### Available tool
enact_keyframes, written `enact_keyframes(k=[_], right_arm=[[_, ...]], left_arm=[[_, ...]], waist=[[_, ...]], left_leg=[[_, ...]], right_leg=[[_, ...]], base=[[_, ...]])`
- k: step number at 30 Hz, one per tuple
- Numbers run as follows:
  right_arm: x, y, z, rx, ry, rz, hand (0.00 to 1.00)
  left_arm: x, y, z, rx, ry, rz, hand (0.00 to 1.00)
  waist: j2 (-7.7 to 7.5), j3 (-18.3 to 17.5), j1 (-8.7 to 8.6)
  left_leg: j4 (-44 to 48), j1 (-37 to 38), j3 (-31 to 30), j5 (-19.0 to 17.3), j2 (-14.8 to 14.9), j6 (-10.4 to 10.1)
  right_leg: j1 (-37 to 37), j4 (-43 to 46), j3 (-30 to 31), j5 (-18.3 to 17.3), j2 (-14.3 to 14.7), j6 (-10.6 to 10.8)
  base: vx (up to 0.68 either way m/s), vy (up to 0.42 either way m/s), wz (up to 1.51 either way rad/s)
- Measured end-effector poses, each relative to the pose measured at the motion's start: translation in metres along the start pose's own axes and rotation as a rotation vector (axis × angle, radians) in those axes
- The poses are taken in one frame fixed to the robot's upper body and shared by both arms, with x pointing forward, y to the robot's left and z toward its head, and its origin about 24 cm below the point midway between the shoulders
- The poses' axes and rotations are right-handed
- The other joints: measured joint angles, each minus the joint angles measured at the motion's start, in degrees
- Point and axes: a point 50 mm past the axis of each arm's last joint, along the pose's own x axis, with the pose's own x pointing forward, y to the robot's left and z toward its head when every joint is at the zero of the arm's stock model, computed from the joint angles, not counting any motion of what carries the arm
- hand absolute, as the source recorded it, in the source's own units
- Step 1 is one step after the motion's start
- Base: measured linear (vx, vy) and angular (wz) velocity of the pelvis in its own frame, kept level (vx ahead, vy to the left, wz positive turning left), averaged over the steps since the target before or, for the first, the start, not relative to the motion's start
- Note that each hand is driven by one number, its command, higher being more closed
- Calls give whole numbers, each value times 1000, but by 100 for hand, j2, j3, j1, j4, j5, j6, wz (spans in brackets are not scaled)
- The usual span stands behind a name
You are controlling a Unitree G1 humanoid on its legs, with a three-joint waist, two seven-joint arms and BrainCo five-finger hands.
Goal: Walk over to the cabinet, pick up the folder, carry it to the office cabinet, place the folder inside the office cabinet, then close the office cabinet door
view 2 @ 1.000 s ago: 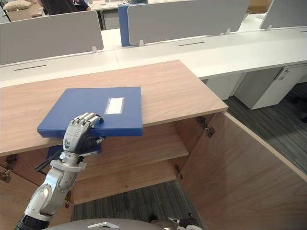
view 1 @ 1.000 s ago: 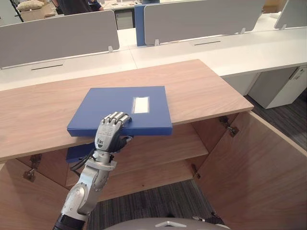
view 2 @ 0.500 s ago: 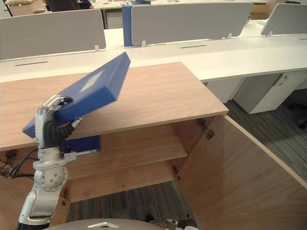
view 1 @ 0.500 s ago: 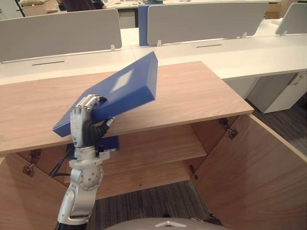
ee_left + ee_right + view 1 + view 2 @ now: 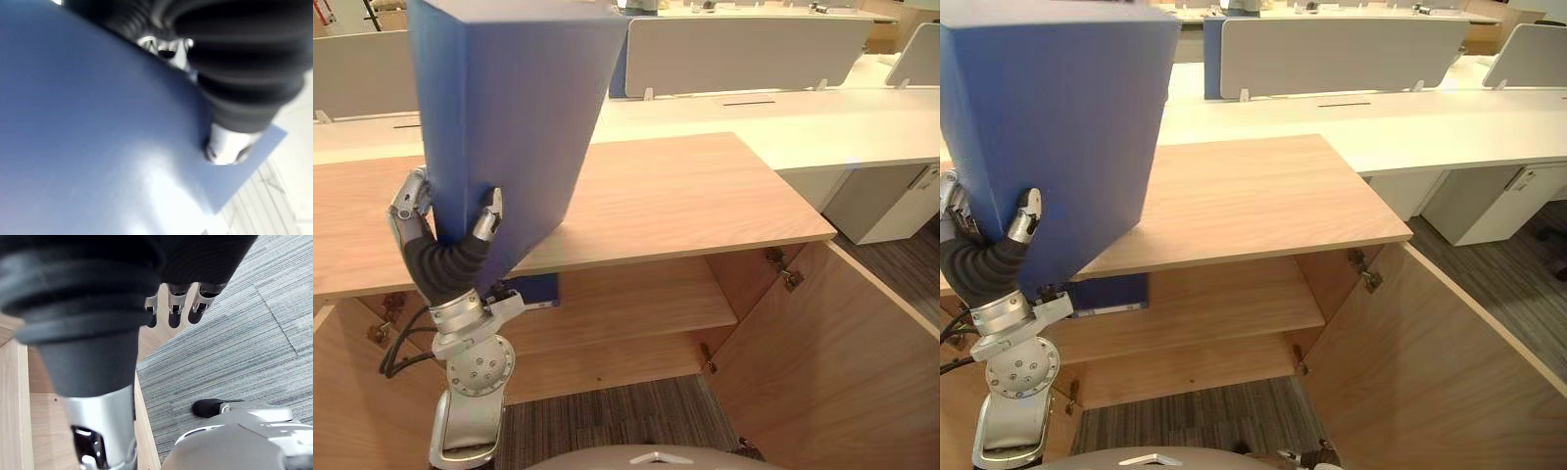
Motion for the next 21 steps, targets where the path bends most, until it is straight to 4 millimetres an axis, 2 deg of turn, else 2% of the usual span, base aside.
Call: enact_keyframes(k=[5,9,12,15,21], right_arm=[[0,1,0,-12,-1,0,0],[0,3,1,-31,-6,8,0],[0,3,1,-14,-3,9,0],[0,3,1,-7,-2,9,0],[0,4,10,41,-39,11,0]], left_arm=[[0,-14,19,-313,7,7,100],[-6,-28,23,-569,93,-105,100],[-9,-35,24,-697,144,-172,100],[-13,-41,23,-809,193,-226,100],[-27,-48,6,-841,313,-293,100]], waist=[[-14,-46,21],[-38,-96,22],[-42,-99,20],[-42,-99,17],[-40,-98,4]], left_leg=[[6,1,11,1,2,-1],[8,4,30,1,1,-1],[8,5,38,1,-1,-1],[8,7,42,1,0,0],[6,4,53,2,1,1]], right_leg=[[2,0,-2,11,-1,-7],[-3,-1,17,22,-1,-8],[-18,-1,46,34,-1,-10],[-23,-1,65,43,-2,-8],[-35,-2,78,53,-6,-4]], base=[[-6,3,0],[0,0,0],[-16,15,-5],[-4,4,-3],[0,0,-1]])
